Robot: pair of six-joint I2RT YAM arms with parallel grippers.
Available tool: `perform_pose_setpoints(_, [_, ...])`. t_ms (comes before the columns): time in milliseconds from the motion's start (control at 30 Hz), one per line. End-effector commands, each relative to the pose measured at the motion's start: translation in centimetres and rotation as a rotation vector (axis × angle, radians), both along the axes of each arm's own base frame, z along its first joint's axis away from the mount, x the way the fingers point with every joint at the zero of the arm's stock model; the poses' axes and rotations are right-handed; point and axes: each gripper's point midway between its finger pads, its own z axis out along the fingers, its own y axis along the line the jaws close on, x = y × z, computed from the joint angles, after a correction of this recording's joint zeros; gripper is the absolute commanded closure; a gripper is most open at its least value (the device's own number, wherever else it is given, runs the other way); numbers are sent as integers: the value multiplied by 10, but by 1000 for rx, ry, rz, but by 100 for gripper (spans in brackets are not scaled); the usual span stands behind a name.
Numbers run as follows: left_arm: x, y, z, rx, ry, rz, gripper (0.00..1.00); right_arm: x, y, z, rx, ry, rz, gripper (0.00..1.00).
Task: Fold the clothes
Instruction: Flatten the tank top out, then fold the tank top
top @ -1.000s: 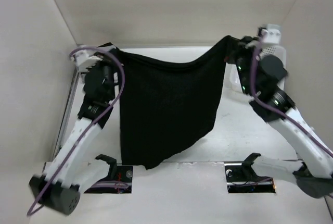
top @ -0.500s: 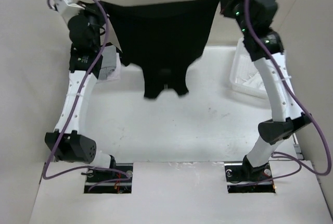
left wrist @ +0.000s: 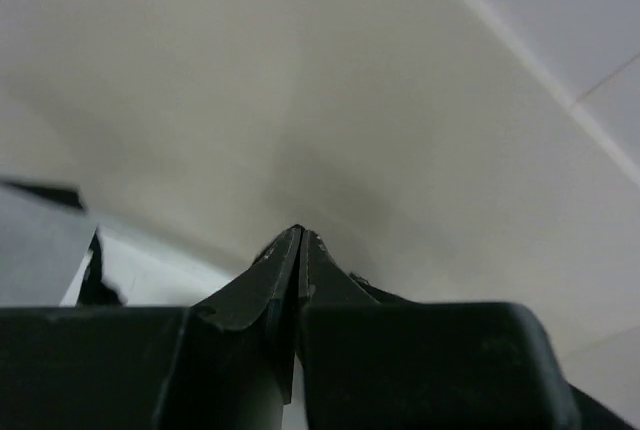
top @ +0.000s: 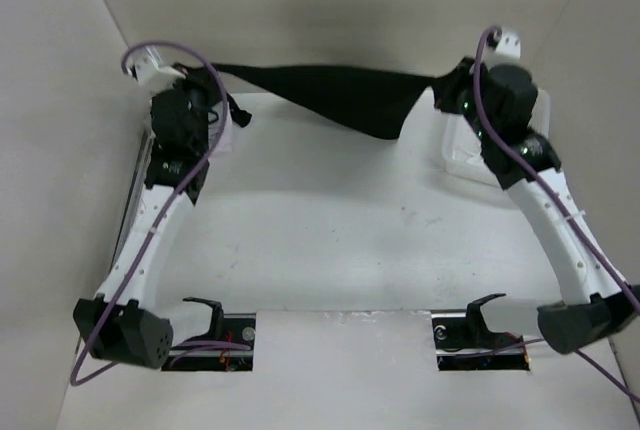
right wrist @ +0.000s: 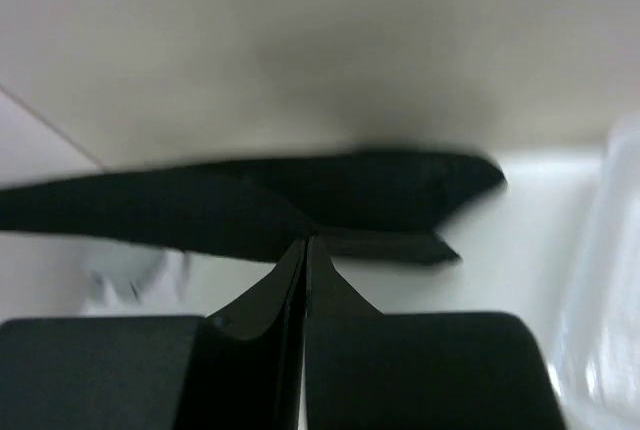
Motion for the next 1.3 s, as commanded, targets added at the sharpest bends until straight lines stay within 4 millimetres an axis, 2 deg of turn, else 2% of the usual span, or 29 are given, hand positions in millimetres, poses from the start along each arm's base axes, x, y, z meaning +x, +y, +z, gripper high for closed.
perform_pose_setpoints(0, [-47,-9,-33,-17,-20,9,100,-40,-15,-36,97,-6,-35,99])
perform_pose_setpoints(33, [-58,-18,-57,-16,7,-8,100,-54,-23,-68,129,40,-64,99])
perform_pose_setpoints(67, [-68,-25,-78,-9,32,-23,100,-66,-22,-91,146,73,-66,99])
perform_pose_setpoints(167, [-108,-42,-138,44,120,-60,100,-111,-11,-155,151,168,-15,100])
perform_pose_setpoints(233, [-133,-43,-160,80,156,-80,100,-144,-3,-186,166,234,45,100])
perform_pose_setpoints(267, [-151,-41,-170,91,169,-89,100,-168,5,-205,174,283,100,100])
perform_pose_setpoints(367, [-197,-25,-182,70,194,-106,100,-232,24,-231,212,403,275,100])
perform_pose_setpoints(433, [-222,-13,-180,3,188,-130,100,-268,30,-242,256,509,356,100])
perform_pose_setpoints(500, [-237,-5,-179,-45,183,-153,100,-295,30,-254,262,591,412,100])
perform_pose_setpoints(567, [-242,-2,-181,-60,186,-161,100,-306,27,-259,280,630,416,100])
perform_pose_setpoints(633, [-243,-1,-179,-63,183,-161,100,-312,24,-255,297,639,414,100])
perform_pose_setpoints(733, [-233,-5,-183,-34,203,-132,98,-307,26,-253,263,615,376,100])
perform_pose_setpoints(800, [-222,-15,-188,11,227,-122,97,-300,32,-256,181,587,333,99])
perform_pose_setpoints(900, [-194,-34,-200,102,265,-88,97,-270,32,-260,52,551,181,99])
perform_pose_setpoints(967, [-171,-41,-204,145,271,-50,97,-234,30,-261,-27,521,82,99])
perform_pose_setpoints(1000, [-152,-46,-204,163,271,-33,97,-214,31,-261,-47,504,62,100])
perform_pose_setpoints(1100, [-111,-48,-201,138,263,-7,98,-156,35,-256,4,462,55,100])
perform_pose_setpoints(1167, [-75,-46,-199,106,273,12,98,-116,21,-253,67,449,-4,100])
perform_pose_setpoints(1267, [-31,-39,-197,65,281,37,98,-72,6,-245,94,428,-58,100])
